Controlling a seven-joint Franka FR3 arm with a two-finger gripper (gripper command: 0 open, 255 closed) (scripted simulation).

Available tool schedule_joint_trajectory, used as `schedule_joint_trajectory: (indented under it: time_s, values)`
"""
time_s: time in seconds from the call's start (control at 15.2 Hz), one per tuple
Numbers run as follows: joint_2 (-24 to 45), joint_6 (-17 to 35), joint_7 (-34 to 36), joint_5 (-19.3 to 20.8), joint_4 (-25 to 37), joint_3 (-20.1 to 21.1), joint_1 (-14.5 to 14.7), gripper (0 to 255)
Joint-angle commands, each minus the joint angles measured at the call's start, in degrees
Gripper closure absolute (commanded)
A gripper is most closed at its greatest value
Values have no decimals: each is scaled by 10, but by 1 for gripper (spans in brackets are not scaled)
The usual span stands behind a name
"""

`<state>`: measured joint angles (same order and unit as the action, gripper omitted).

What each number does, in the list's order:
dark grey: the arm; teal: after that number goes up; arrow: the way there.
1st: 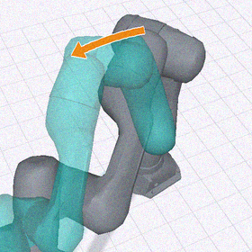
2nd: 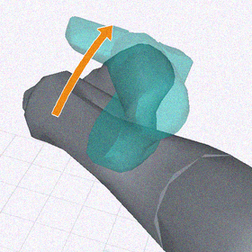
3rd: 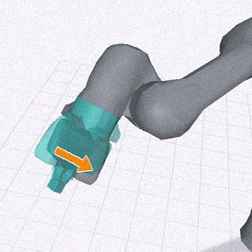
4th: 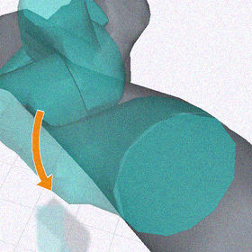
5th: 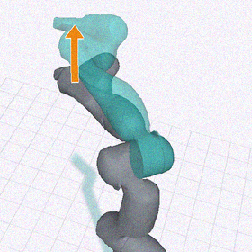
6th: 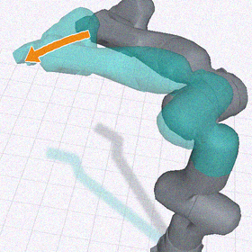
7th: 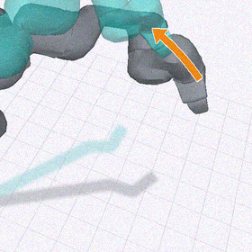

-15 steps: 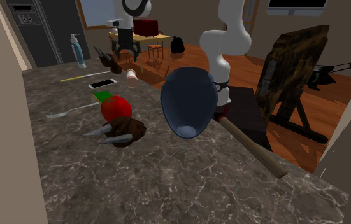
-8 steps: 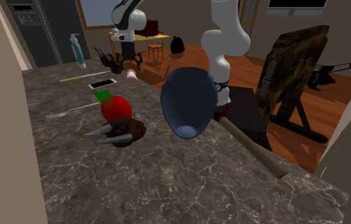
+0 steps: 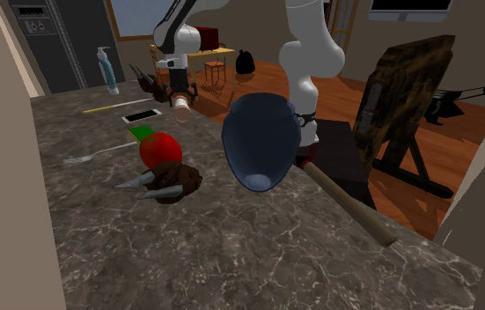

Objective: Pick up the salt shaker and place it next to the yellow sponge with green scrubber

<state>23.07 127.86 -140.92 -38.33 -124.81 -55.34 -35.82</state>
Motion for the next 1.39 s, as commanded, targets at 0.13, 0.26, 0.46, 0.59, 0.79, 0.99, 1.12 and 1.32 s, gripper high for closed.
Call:
schedule_joint_trajectory:
  time_s: [0.13,0.26,0.46,0.59,0.79,0.99,1.12,1.32]
  values:
    - [10,6,-7,-12,0,10,-7,0]
    - [10,6,-7,-12,0,10,-7,0]
    - [10,6,-7,-12,0,10,-6,0]
    - [10,6,-7,-12,0,10,-6,255]
    - [10,6,-7,-12,0,10,-6,255]
    - [10,6,-7,-12,0,10,-6,255]
    - [10,6,-7,-12,0,10,-7,255]
    - [-10,-5,10,12,1,-9,9,255]
